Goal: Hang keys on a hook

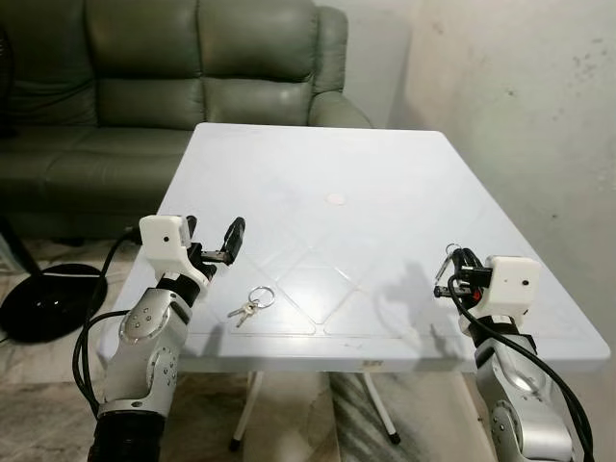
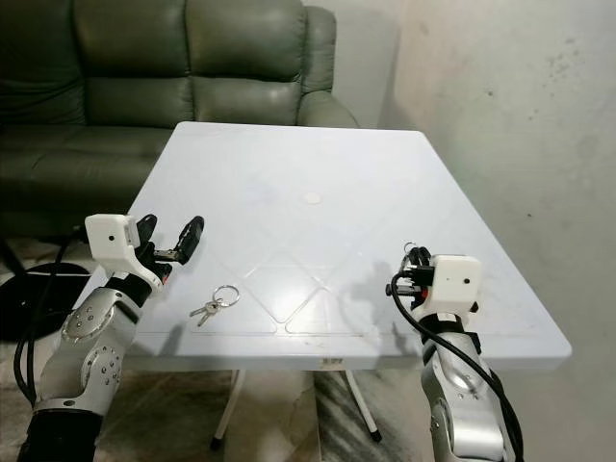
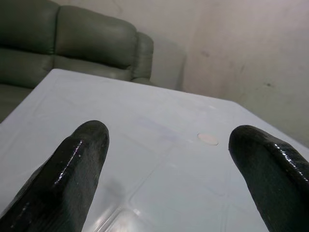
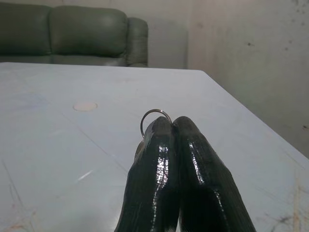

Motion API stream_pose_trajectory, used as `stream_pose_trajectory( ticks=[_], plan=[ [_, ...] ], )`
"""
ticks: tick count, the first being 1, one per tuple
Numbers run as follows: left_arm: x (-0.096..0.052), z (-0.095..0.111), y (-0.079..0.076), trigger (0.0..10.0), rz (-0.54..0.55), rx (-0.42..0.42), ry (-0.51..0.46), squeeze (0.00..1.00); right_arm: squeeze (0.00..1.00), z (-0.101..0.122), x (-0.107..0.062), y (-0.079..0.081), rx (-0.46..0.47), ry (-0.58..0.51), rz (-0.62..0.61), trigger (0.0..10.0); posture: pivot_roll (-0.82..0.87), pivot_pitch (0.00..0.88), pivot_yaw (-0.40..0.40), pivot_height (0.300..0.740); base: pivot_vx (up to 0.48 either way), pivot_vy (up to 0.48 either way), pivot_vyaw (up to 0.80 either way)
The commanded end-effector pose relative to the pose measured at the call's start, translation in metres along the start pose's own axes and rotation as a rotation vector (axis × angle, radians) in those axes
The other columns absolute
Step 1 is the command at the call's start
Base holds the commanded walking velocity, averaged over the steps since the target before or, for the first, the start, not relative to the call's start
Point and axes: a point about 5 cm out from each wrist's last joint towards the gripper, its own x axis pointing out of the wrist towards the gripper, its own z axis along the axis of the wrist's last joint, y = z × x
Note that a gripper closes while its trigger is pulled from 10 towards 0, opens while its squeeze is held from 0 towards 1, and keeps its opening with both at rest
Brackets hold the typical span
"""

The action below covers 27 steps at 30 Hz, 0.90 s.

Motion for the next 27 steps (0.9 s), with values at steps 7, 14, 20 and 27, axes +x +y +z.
stream_pose_trajectory(
  ticks=[7,14,20,27],
  plan=[
    [0.0023,-0.0043,-0.002,10.0,0.008,-0.008,0.014,0.0,0.0,-0.0007,0.0026,-0.0007,-0.012,0.011,0.008,10.0,-0.01,0.0,-0.037,0.74,0.0,0.0,-0.78],
    [0.0019,-0.0047,-0.0009,10.0,0.017,-0.009,0.013,0.0,0.0,-0.0009,0.0021,-0.0007,-0.015,0.014,0.013,10.0,-0.01,0.0,-0.042,0.74,0.0,0.0,-0.78],
    [0.0012,-0.0069,-0.001,10.0,0.021,-0.003,0.02,0.0,0.0,-0.0005,0.0018,-0.001,-0.021,0.014,0.012,10.0,-0.01,0.0,-0.044,0.74,0.0,0.0,-0.78],
    [0.0002,-0.007,-0.0013,10.0,0.025,-0.01,0.019,0.0,0.0,-0.0004,0.0011,-0.0016,-0.024,0.014,0.01,10.0,-0.01,0.0,-0.047,0.74,0.0,0.0,-0.78]
  ],
)
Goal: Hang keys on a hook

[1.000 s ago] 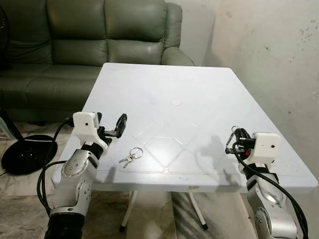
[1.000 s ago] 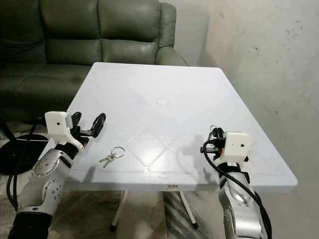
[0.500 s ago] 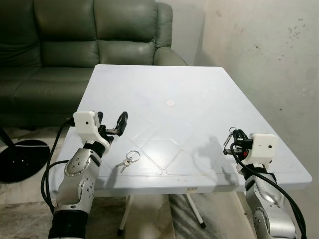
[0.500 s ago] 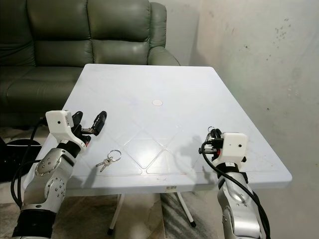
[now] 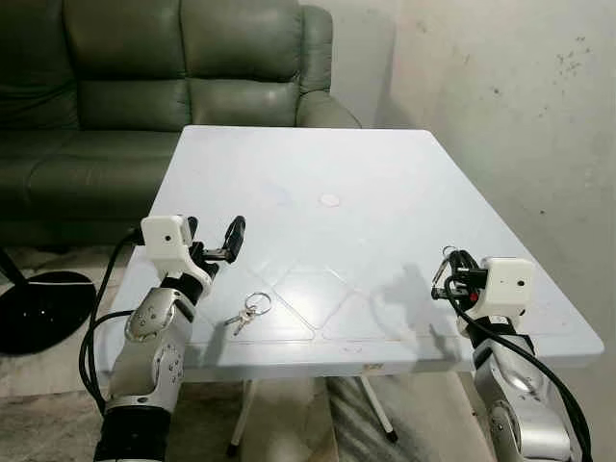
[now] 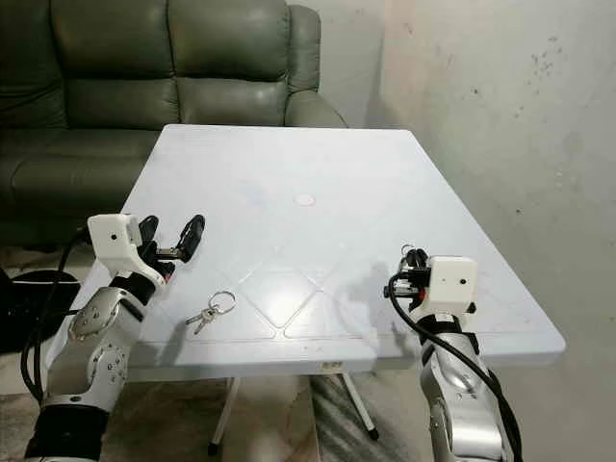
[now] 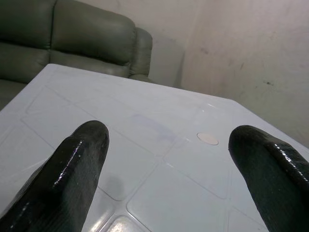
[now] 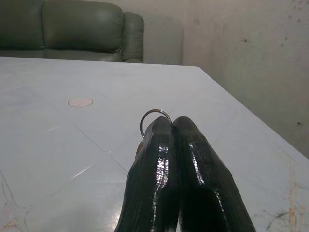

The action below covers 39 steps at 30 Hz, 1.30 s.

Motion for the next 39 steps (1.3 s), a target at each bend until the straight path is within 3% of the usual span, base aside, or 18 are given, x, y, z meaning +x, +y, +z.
stream_pose_trajectory(
  ticks=[1,7,15,32,39],
  plan=[
    [-0.0006,-0.001,-0.0005,10.0,0.003,0.002,0.004,0.0,0.0,0.0031,0.0007,-0.0018,-0.012,-0.008,0.004,10.0,-0.01,0.0,-0.047,0.74,0.0,0.0,-0.78],
    [-0.0018,-0.0017,0.0007,10.0,0.011,0.003,0.005,0.0,0.0,0.0081,0.0002,0.0012,-0.02,-0.05,0.033,10.0,0.0,0.0,-0.051,0.74,0.0,0.0,-0.19],
    [-0.0014,-0.0012,0.0012,10.0,0.016,0.003,0.001,0.0,0.0,0.0065,0.0019,0.0009,-0.001,-0.031,0.032,10.0,0.0,0.0,-0.052,0.74,0.0,0.0,0.0],
    [-0.0016,-0.0016,-0.0013,10.0,0.003,0.025,0.009,0.0,0.0,0.0054,0.0024,-0.0005,-0.002,-0.008,0.026,10.0,0.0,0.0,-0.058,0.74,0.0,0.0,-0.73],
    [-0.0018,-0.0009,-0.0021,10.0,-0.004,0.024,0.002,0.0,0.0,0.0057,0.0027,0.0,-0.001,-0.008,0.027,10.0,-0.01,0.0,-0.057,0.74,0.0,-0.411,-0.73]
  ],
)
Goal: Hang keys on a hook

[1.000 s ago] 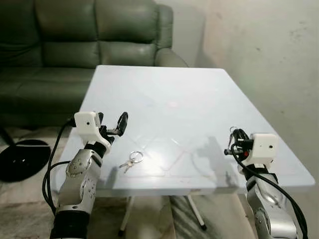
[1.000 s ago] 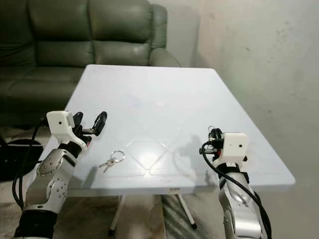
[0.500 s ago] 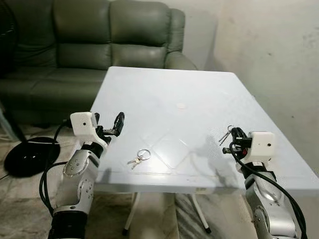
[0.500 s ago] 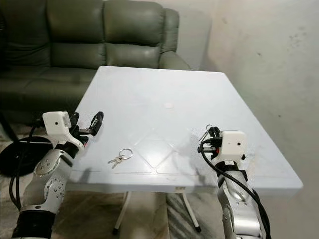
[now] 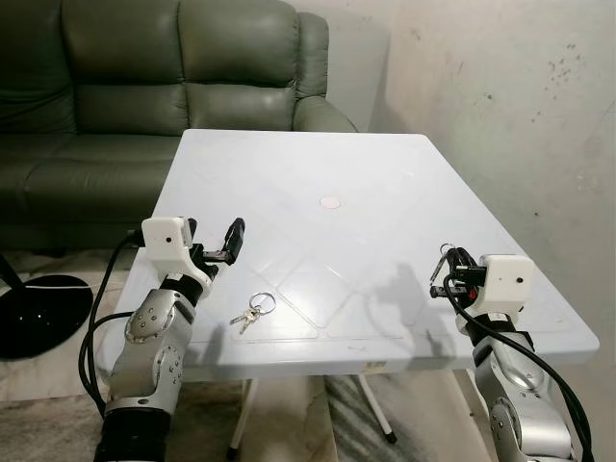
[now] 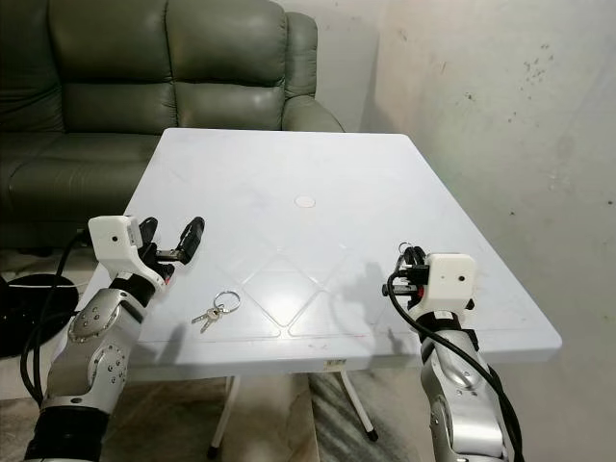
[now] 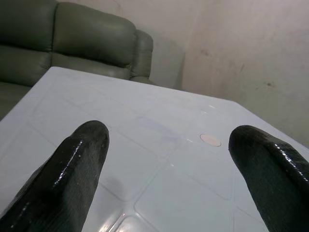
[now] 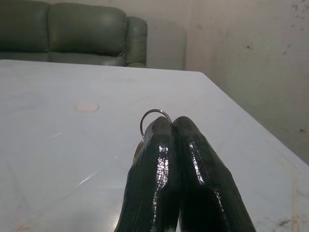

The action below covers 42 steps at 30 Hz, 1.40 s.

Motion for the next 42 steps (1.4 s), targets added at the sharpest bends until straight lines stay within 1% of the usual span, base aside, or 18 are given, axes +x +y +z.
stream_pose_trajectory(
  ticks=[1,4,5,6,7,8,23,28,30,33,36,38,42],
  plan=[
    [0.0007,0.0,-0.006,10.0,-0.016,0.004,-0.004,0.0,0.0,0.003,-0.0004,-0.0046,-0.009,-0.005,-0.007,10.0,-0.01,0.0,-0.059,0.74,0.0,-0.48,-0.74],
    [0.0016,-0.0009,-0.0066,10.0,-0.01,-0.006,-0.002,0.0,0.0,0.003,-0.0002,-0.005,-0.011,-0.004,-0.007,10.0,-0.01,0.0,-0.059,0.74,0.0,-0.32,-0.74],
    [0.0018,-0.0018,-0.0058,10.0,0.003,-0.048,-0.003,0.0,0.0,0.0029,-0.0002,-0.0052,-0.011,-0.003,-0.007,10.0,-0.01,0.0,-0.06,0.74,0.0,0.0,-0.74],
    [0.0017,-0.0019,-0.0055,10.0,0.006,-0.06,-0.004,0.0,0.0,0.0029,-0.0002,-0.0052,-0.011,-0.003,-0.007,10.0,-0.01,0.0,-0.06,0.74,0.0,0.0,-0.74],
    [0.0017,-0.0013,-0.0046,10.0,0.008,-0.031,-0.001,0.0,0.0,0.003,-0.0004,-0.0053,-0.011,-0.003,-0.008,10.0,-0.01,0.0,-0.06,0.74,0.0,0.0,-0.74],
    [0.0016,-0.0011,-0.0044,10.0,0.008,-0.022,-0.001,0.0,0.0,0.003,-0.0004,-0.0053,-0.012,-0.003,-0.008,10.0,-0.01,0.0,-0.06,0.74,0.0,0.0,-0.74],
    [0.0014,-0.002,-0.0037,10.0,0.025,-0.03,0.0,0.0,0.0,0.0029,0.0001,-0.0046,-0.013,0.003,-0.001,10.0,0.0,0.0,-0.065,0.74,0.0,0.0,-0.74],
    [0.0013,-0.0011,-0.0044,10.0,0.018,-0.008,-0.004,0.0,0.0,0.0036,0.0008,-0.0047,-0.015,0.003,0.001,10.0,0.0,0.0,-0.069,0.74,0.0,0.0,-0.74],
    [0.0013,-0.0007,-0.0056,10.0,0.008,-0.008,-0.007,0.0,0.0,0.0038,0.001,-0.005,-0.015,0.003,0.0,10.0,0.0,0.0,-0.069,0.74,0.0,0.0,-0.74],
    [0.0009,-0.0017,-0.0061,10.0,0.003,-0.02,0.002,0.0,0.0,0.0039,0.0008,-0.0048,-0.014,0.002,0.002,10.0,0.0,0.0,-0.069,0.74,0.0,-0.341,-0.73],
    [-0.0001,-0.0002,-0.007,10.0,0.006,-0.021,-0.017,0.0,0.0,0.0037,0.0003,-0.0045,-0.013,0.003,0.002,10.0,0.0,0.0,-0.069,0.74,0.0,-0.32,-0.74],
    [-0.0003,-0.0016,-0.0059,10.0,0.01,-0.077,-0.015,0.0,0.0,0.0036,-0.0002,-0.0042,-0.014,0.004,0.002,10.0,0.0,0.0,-0.068,0.74,0.0,0.0,-0.74],
    [0.0,-0.0012,-0.0051,10.0,0.014,-0.044,-0.012,0.0,0.0,0.0034,-0.0005,-0.0044,-0.014,0.005,0.002,10.0,0.0,0.0,-0.069,0.74,0.0,0.0,-0.74]
  ],
)
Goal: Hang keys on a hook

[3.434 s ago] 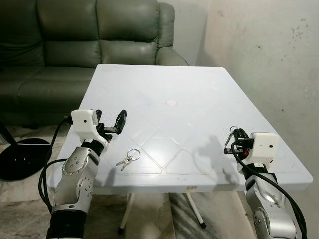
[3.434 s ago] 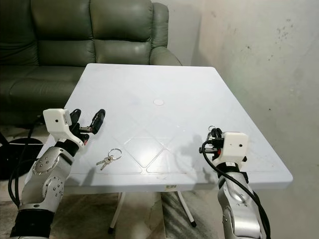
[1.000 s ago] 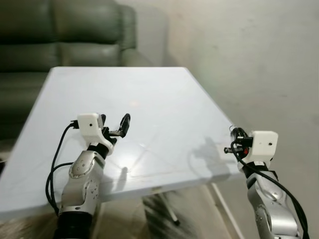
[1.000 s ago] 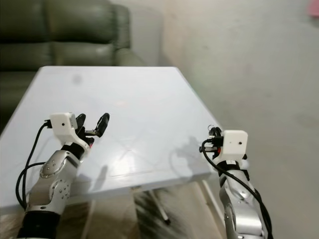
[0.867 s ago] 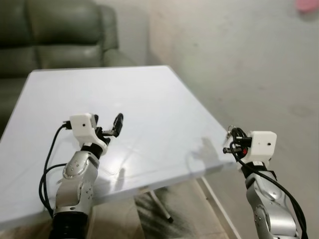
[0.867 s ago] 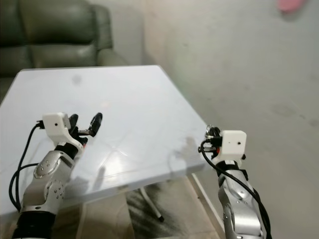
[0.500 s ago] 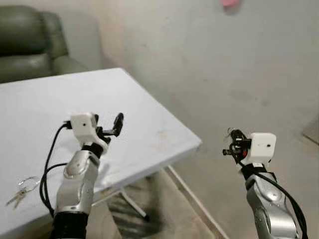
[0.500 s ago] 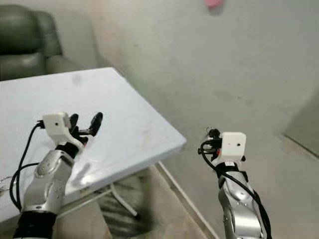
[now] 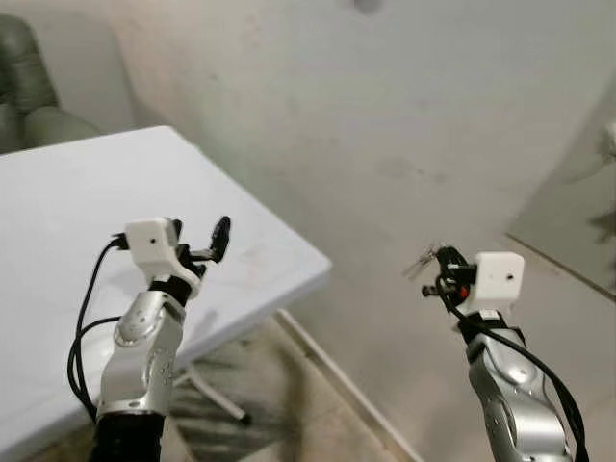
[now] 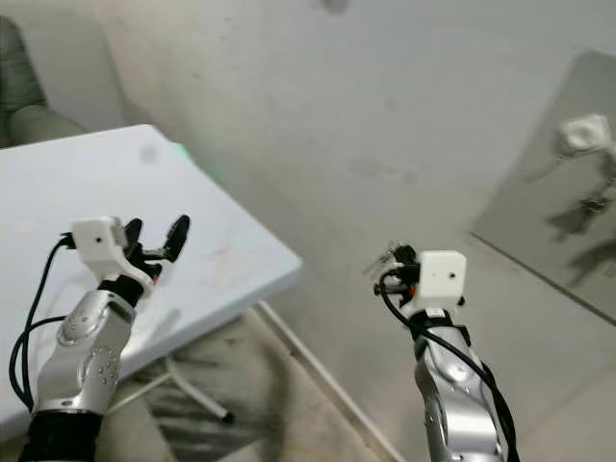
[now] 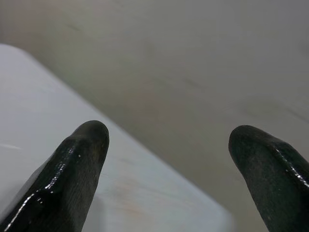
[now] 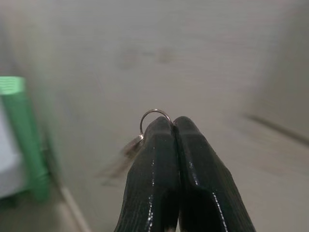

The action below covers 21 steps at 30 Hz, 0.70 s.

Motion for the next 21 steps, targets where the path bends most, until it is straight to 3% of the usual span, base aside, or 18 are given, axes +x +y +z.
stream_pose_trajectory(
  ticks=[1,19,21],
  plan=[
    [0.0023,0.0073,0.0022,10.0,-0.003,0.029,-0.014,0.0,0.0,0.0019,-0.0002,-0.0011,0.002,-0.006,-0.009,10.0,0.0,0.0,-0.069,0.74,0.0,0.0,-0.74],
    [0.0024,0.0064,0.0007,10.0,-0.013,0.06,-0.005,0.0,0.0,0.0017,0.0007,0.0008,0.001,-0.004,0.004,10.0,0.0,0.0,-0.07,0.74,0.0,0.0,-0.74],
    [0.0023,0.006,0.0003,10.0,-0.019,0.069,0.003,0.0,0.0,0.0016,0.0006,0.001,0.001,-0.004,0.005,10.0,0.0,0.0,-0.071,0.74,0.0,-0.48,-0.74]
  ],
)
